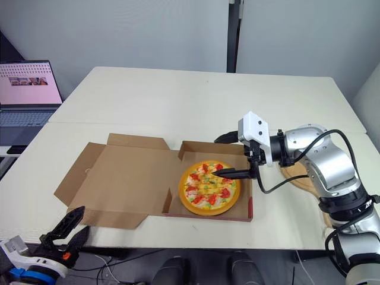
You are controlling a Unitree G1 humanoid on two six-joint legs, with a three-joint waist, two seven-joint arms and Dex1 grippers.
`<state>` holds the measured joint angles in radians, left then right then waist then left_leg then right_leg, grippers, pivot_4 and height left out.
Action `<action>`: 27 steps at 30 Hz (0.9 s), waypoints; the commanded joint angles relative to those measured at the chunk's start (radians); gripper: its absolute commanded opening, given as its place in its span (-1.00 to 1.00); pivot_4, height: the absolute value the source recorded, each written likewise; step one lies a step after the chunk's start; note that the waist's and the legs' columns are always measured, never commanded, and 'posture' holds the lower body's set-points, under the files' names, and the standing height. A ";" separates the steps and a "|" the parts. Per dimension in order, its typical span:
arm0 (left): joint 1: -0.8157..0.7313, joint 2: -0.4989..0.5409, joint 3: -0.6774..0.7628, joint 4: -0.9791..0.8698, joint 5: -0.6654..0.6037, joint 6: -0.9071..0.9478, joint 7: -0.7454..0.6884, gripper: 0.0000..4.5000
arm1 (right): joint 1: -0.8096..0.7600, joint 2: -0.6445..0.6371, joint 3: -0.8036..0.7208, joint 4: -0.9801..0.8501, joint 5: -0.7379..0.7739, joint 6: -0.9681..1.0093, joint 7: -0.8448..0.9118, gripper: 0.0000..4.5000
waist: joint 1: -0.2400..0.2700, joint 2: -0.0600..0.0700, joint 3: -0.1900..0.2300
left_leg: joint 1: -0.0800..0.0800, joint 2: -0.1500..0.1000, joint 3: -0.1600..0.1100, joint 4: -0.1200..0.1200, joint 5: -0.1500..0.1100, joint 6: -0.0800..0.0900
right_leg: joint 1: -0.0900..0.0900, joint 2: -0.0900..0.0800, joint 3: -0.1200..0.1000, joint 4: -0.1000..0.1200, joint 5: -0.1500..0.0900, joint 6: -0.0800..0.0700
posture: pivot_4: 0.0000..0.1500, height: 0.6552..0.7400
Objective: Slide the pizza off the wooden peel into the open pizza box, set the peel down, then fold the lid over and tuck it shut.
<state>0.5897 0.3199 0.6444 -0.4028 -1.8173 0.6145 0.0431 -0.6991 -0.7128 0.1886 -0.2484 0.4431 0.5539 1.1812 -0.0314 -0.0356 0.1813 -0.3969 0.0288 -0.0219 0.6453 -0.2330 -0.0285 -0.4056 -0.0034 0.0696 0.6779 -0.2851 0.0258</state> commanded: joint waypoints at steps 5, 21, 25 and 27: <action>-0.049 -0.008 0.000 0.010 0.039 -0.052 -0.006 0.72 | -0.031 -0.017 -0.015 -0.036 0.006 0.004 0.017 1.00 | -0.002 0.000 0.000 | 0.000 0.000 0.001 -0.001 0.000 0.000 | -0.001 0.000 0.001 -0.001 0.000 0.000 | 1.00 0.78; -0.047 0.008 0.024 0.049 0.069 -0.051 -0.079 -0.99 | -0.020 -0.010 -0.026 -0.054 0.015 0.001 0.014 1.00 | -0.002 0.000 0.000 | -0.001 0.001 0.002 -0.002 -0.001 0.000 | -0.001 -0.001 0.001 -0.004 0.000 0.001 | 1.00 0.78; -0.048 0.031 0.037 0.034 0.077 -0.048 -0.100 -0.99 | -0.012 -0.001 -0.017 -0.044 -0.023 -0.019 -0.027 1.00 | -0.002 0.000 0.000 | -0.001 0.001 0.001 -0.001 -0.001 0.000 | -0.001 -0.001 0.001 -0.004 0.000 0.001 | 1.00 0.78; -0.060 0.052 0.053 0.026 0.090 -0.055 -0.109 -0.99 | -0.021 0.012 -0.010 0.002 -0.075 -0.036 -0.083 1.00 | -0.002 0.000 0.000 | -0.001 0.001 0.001 -0.001 -0.001 0.000 | -0.001 -0.001 0.001 -0.004 0.000 0.001 | 1.00 0.78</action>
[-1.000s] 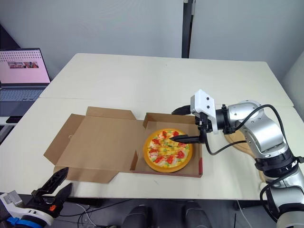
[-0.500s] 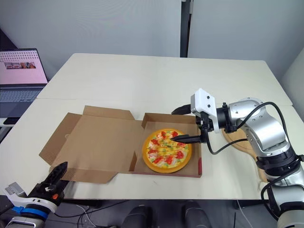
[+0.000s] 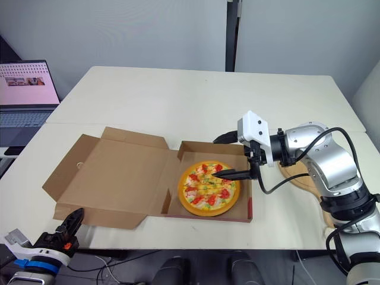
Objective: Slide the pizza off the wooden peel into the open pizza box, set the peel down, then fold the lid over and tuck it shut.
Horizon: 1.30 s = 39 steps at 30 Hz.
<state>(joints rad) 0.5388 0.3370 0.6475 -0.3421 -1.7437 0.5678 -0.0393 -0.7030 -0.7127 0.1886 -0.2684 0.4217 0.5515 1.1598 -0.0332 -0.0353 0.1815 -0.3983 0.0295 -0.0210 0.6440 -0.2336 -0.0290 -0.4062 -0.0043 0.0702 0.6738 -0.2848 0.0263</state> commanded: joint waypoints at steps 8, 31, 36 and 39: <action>-0.085 0.156 0.127 0.014 0.014 0.010 -0.069 -1.00 | -0.081 0.067 0.024 0.305 -0.273 -0.222 -0.179 0.39 | -0.004 0.000 0.000 | 0.000 0.000 0.001 0.000 0.000 0.000 | -0.001 0.002 0.000 0.001 0.001 -0.001 | 1.00 0.78; -0.175 0.447 0.208 -0.089 0.014 0.161 -0.270 -1.00 | -0.373 0.254 0.191 1.257 -0.642 -0.755 -0.157 -0.98 | -0.007 0.000 0.001 | 0.000 -0.001 -0.001 -0.001 0.000 0.000 | -0.001 0.002 -0.002 0.002 0.003 -0.007 | 1.00 0.78; -0.254 0.535 0.154 -0.081 0.230 0.151 -0.377 -1.00 | -0.308 0.217 0.178 1.145 -0.580 -0.762 0.079 -0.98 | -0.006 0.000 0.002 | 0.000 -0.001 -0.001 -0.001 0.000 0.000 | -0.001 0.003 -0.003 0.002 0.003 -0.007 | 1.00 0.78; -0.322 0.597 0.084 -0.057 0.422 0.110 -0.466 -1.00 | -0.217 0.177 0.155 0.953 -0.520 -0.675 0.177 -0.98 | 0.003 0.002 0.003 | 0.000 -0.002 -0.003 -0.001 0.000 0.000 | 0.000 0.003 -0.005 0.003 0.004 -0.006 | 1.00 0.78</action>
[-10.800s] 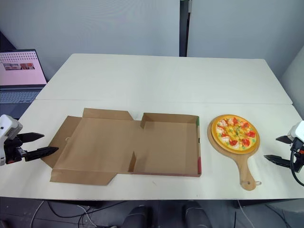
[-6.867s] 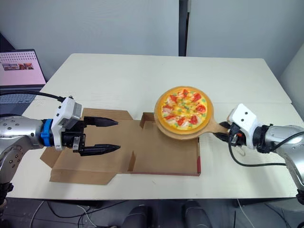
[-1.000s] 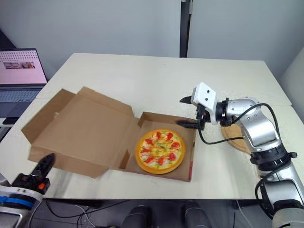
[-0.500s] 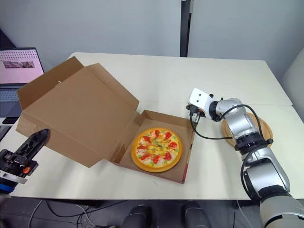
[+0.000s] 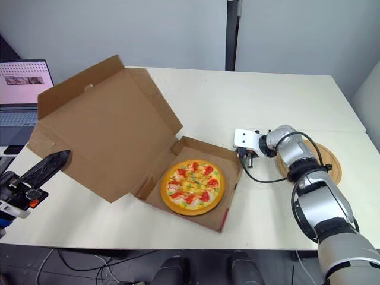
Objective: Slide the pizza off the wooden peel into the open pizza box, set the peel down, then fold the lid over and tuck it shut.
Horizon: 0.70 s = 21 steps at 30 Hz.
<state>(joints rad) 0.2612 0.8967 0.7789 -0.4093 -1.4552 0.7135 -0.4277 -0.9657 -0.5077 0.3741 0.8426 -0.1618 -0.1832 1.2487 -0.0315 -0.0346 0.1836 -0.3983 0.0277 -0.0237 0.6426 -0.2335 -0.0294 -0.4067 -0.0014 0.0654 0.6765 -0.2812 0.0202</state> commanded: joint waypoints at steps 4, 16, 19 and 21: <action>-0.192 0.059 -0.151 0.086 0.314 -0.111 -0.152 -1.00 | 0.194 -0.090 -0.055 -0.494 0.148 0.261 0.145 -0.98 | 0.005 0.004 0.002 | 0.000 0.001 -0.001 0.000 0.000 0.000 | 0.000 0.000 0.000 0.001 0.001 0.002 | 1.00 0.78; -0.522 -0.003 -0.345 0.319 0.609 -0.235 -0.312 -1.00 | 0.453 -0.093 -0.047 -1.116 0.255 0.715 -0.008 -0.98 | -0.001 0.004 0.003 | 0.000 0.002 -0.001 0.000 0.000 0.000 | -0.001 0.000 -0.002 0.002 0.000 0.009 | 1.00 0.78; -0.549 -0.021 -0.362 0.345 0.646 -0.250 -0.338 -1.00 | 0.459 -0.066 -0.082 -1.142 0.244 0.739 -0.100 -0.98 | -0.001 0.004 0.003 | 0.000 0.002 -0.001 0.000 0.000 0.000 | -0.001 0.000 -0.001 0.002 0.000 0.009 | 1.00 0.78; -0.562 -0.032 -0.366 0.356 0.663 -0.255 -0.352 -1.00 | 0.445 -0.070 -0.125 -1.134 0.251 0.750 -0.140 -0.98 | -0.001 0.004 0.003 | -0.001 0.002 -0.001 0.000 0.000 0.000 | -0.001 -0.001 -0.001 0.002 0.000 0.010 | 1.00 0.78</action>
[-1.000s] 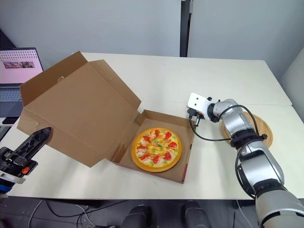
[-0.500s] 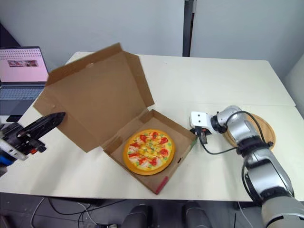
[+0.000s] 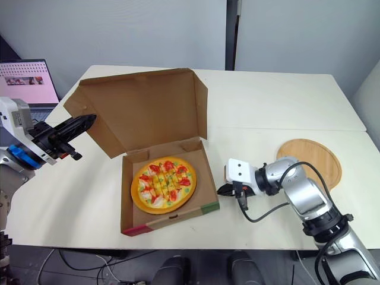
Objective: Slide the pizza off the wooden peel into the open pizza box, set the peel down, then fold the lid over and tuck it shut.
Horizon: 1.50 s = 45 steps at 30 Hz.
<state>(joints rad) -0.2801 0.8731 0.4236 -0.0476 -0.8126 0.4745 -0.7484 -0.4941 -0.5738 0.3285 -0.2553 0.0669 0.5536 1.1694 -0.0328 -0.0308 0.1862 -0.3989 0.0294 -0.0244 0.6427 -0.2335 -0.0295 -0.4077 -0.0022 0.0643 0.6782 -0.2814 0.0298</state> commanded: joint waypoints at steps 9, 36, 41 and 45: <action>-0.044 -0.033 -0.004 0.033 0.087 -0.054 -0.076 -1.00 | -0.171 0.187 -0.340 -0.014 0.161 0.157 -0.381 -0.04 | 0.000 -0.001 0.000 | 0.000 0.000 0.000 0.000 0.000 0.000 | 0.000 -0.001 0.000 0.000 0.003 -0.003 | 1.00 0.78; -0.161 -0.058 -0.064 0.068 0.170 -0.033 -0.132 -1.00 | -0.399 0.374 -0.356 0.156 0.223 0.190 -0.717 -0.97 | 0.002 0.000 0.000 | -0.003 0.000 -0.001 -0.001 0.000 0.000 | -0.001 -0.001 0.000 0.000 0.004 -0.003 | 1.00 0.78; -0.287 -0.083 -0.154 0.155 0.225 -0.022 -0.128 -1.00 | -0.384 0.327 -0.389 0.056 0.237 0.245 -0.770 -0.97 | 0.004 0.000 0.000 | -0.003 -0.001 -0.001 0.000 0.000 0.000 | -0.002 -0.001 -0.001 0.000 0.004 -0.003 | 1.00 0.78; -0.417 -0.143 -0.247 0.253 0.289 -0.036 -0.140 -1.00 | -0.365 0.292 -0.416 -0.064 0.240 0.327 -0.834 -0.97 | 0.003 -0.001 0.000 | -0.004 -0.002 -0.002 0.000 0.000 0.000 | -0.002 -0.001 -0.001 0.000 0.005 -0.002 | 1.00 0.78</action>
<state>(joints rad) -0.6576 0.7396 0.2149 0.1958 -0.5437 0.4502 -0.8663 -0.8431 -0.2725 -0.0591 -0.2273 0.2957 0.8698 0.3600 -0.0297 -0.0314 0.1859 -0.4031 0.0277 -0.0253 0.6427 -0.2335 -0.0293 -0.4101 -0.0029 0.0636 0.6780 -0.2766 0.0283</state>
